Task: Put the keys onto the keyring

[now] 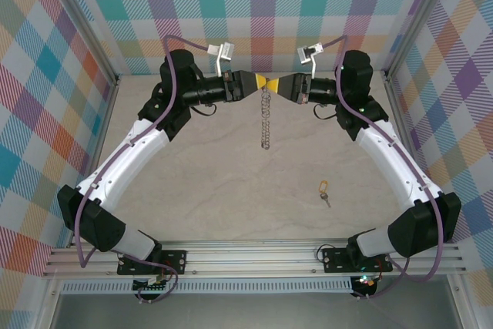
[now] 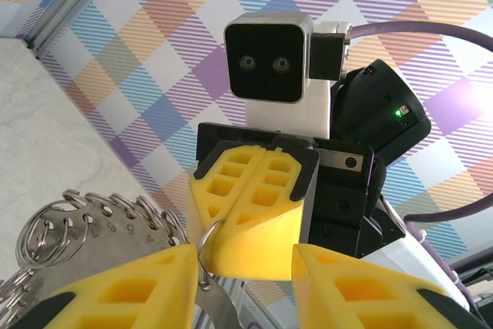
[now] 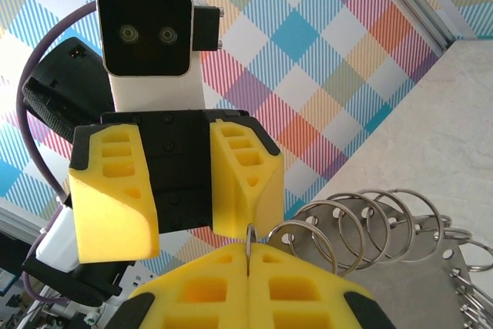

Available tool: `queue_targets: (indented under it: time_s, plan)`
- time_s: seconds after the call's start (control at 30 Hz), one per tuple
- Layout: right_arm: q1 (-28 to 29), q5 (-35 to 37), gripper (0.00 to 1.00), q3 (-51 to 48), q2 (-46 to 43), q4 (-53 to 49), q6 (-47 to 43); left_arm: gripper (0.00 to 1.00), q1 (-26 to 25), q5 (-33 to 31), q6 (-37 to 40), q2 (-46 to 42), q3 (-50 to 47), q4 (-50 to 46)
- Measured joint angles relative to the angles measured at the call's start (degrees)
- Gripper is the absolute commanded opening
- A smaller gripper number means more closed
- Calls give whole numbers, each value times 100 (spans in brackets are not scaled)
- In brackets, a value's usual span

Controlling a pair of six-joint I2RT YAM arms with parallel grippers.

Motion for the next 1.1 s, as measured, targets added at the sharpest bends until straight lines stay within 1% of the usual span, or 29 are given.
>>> queue_targets:
  time_s: [0.43,0.57,0.87,0.97,1.0,1.07,1.1]
  plan:
    - [0,-22,0,0,2,297,223,38,0,7,-87,197,0,122]
    - [-11,-17,0,-11,26,321,247,36,-9,17,-149,262,0,258]
    - [-70,24,0,-33,83,387,289,17,-24,90,-275,428,153,409]
    - [-107,28,0,-33,83,402,289,6,-24,81,-273,463,181,426]
    - [-120,31,0,-33,83,402,291,1,-24,74,-271,479,195,426]
    - [-140,39,0,-33,83,402,293,0,-24,63,-278,498,221,422]
    - [-144,50,4,-33,83,404,293,0,-24,61,-254,514,243,413]
